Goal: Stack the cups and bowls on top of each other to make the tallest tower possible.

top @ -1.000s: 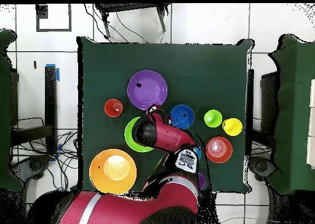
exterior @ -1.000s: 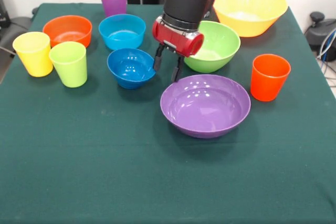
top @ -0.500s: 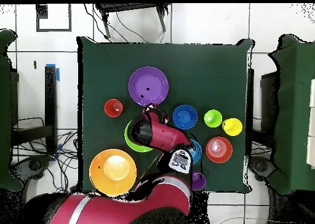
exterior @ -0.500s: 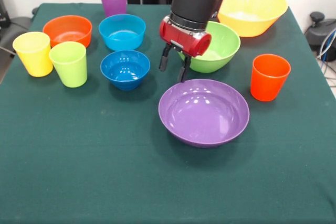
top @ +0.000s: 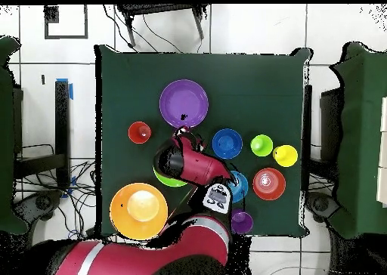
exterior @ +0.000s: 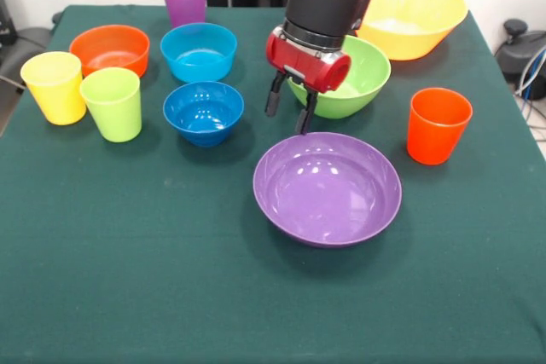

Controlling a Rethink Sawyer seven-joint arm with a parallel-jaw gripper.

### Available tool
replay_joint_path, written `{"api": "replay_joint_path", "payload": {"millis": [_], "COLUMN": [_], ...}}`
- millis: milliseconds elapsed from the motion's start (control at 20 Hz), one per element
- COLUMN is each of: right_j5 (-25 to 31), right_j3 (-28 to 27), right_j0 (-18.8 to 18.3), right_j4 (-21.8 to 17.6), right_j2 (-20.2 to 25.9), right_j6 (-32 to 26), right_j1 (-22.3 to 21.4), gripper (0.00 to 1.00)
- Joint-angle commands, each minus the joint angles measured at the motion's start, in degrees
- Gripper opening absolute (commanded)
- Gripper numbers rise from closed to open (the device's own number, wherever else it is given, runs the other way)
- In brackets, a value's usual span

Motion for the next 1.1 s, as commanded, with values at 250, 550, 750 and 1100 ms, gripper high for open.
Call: {"api": "replay_joint_path", "payload": {"millis": [250, 550, 750, 1100], "right_j5": [1.4, -1.9, -1.7, 6.5], "right_j3": [0.9, 0.0, -0.1, -0.7], "right_j0": [0.2, -2.4, -3.1, -1.2], "right_j4": [1.5, 0.4, 0.0, 1.0], "right_j2": [5.7, 8.7, 9.4, 6.4], "right_j6": [9.4, 9.8, 9.3, 6.9], "right_j1": [0.5, 1.7, 1.1, -3.0], "gripper": [1.0, 1.0, 1.0, 1.0]}}
